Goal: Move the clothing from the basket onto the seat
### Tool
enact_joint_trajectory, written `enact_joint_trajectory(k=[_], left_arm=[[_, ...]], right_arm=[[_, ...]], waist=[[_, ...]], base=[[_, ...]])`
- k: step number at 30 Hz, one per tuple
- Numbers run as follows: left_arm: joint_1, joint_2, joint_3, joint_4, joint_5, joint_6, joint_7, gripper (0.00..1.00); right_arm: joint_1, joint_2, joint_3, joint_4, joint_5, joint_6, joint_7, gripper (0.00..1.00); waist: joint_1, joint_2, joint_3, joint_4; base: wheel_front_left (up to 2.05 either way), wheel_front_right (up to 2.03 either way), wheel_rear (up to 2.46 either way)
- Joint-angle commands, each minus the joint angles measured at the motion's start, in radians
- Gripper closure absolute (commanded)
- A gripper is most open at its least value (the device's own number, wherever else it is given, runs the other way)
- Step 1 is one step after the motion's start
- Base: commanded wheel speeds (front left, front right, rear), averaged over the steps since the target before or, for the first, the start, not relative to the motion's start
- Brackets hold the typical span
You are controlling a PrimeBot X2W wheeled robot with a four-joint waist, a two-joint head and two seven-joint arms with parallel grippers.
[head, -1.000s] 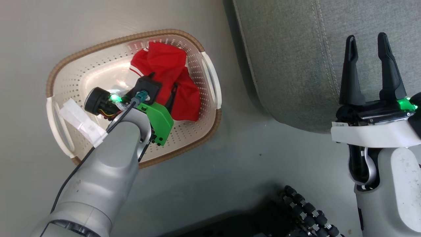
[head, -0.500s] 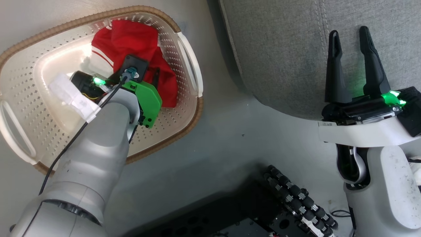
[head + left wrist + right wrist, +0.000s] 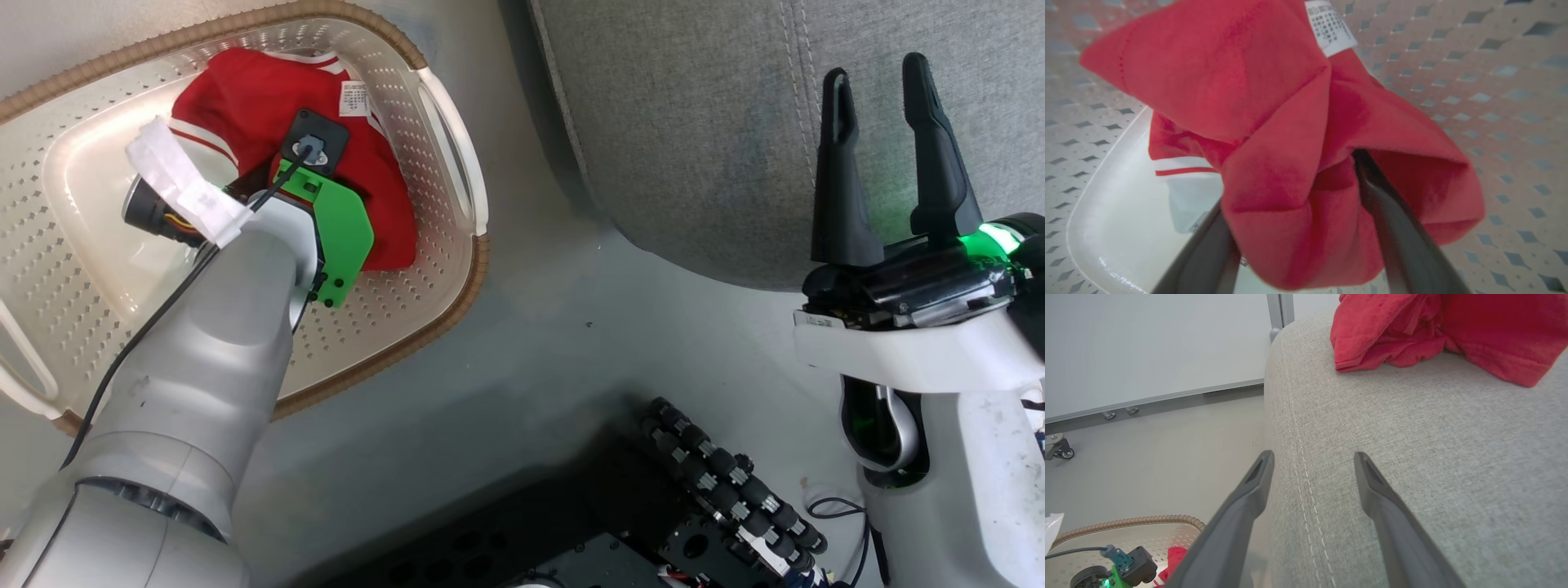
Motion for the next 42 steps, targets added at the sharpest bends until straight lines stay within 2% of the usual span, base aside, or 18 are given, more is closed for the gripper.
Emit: enact_joint_trajectory(k=[1, 8, 14, 15, 16, 33, 38, 42], left_arm=[[-0.017, 0.016, -0.003, 0.002, -0.006, -0.012, 0.015, 0.0], [-0.018, 0.017, -0.013, 0.003, -0.019, -0.03, 0.081, 0.0], [-0.013, 0.019, -0.017, 0.003, -0.031, -0.021, 0.109, 0.0], [-0.014, 0.019, -0.018, 0.003, -0.031, -0.023, 0.107, 0.6], [-0.014, 0.018, -0.022, 0.003, -0.029, -0.031, 0.105, 1.0], [-0.019, 0.04, -0.005, 0.002, -0.076, -0.031, 0.016, 1.0], [0.034, 0.031, 0.019, 0.002, -0.112, -0.028, -0.025, 1.0], [0.076, 0.01, 0.035, 0.002, -0.144, -0.044, -0.067, 1.0]], right_arm=[[0.011, 0.0, -0.003, -0.014, -0.007, -0.001, -0.003, 0.0], [0.04, 0.0, -0.027, -0.061, -0.022, -0.001, -0.003, 0.0], [0.054, 0.0, -0.036, -0.084, -0.034, -0.001, -0.003, 0.0], [0.054, 0.0, -0.036, -0.085, -0.036, -0.001, -0.003, 0.0], [0.053, 0.0, -0.035, -0.085, -0.038, -0.001, -0.003, 0.0], [-0.051, 0.001, -0.015, -0.04, -0.024, -0.001, -0.003, 0.0], [-0.073, 0.0, -0.004, -0.009, -0.04, -0.001, -0.003, 0.0], [-0.054, 0.0, -0.013, 0.016, -0.048, -0.001, -0.003, 0.0]], waist=[[-0.0001, -0.0001, 0.004, 0.001], [-0.0001, -0.0001, 0.027, 0.017], [-0.0001, -0.0001, 0.042, 0.028], [-0.0001, -0.0001, 0.043, 0.028], [-0.0001, -0.0001, 0.044, 0.029], [-0.0001, -0.0001, -0.025, 0.01], [-0.0001, -0.0001, -0.112, 0.025], [-0.0001, -0.0001, -0.213, 0.048]], base=[[0.0, 0.0, 0.0], [0.0, 0.0, 0.0], [0.0, 0.0, 0.0], [0.0, 0.0, 0.0], [0.0, 0.0, 0.0], [0.0, 0.0, 0.0], [0.0, 0.0, 0.0], [0.0, 0.0, 0.0]])
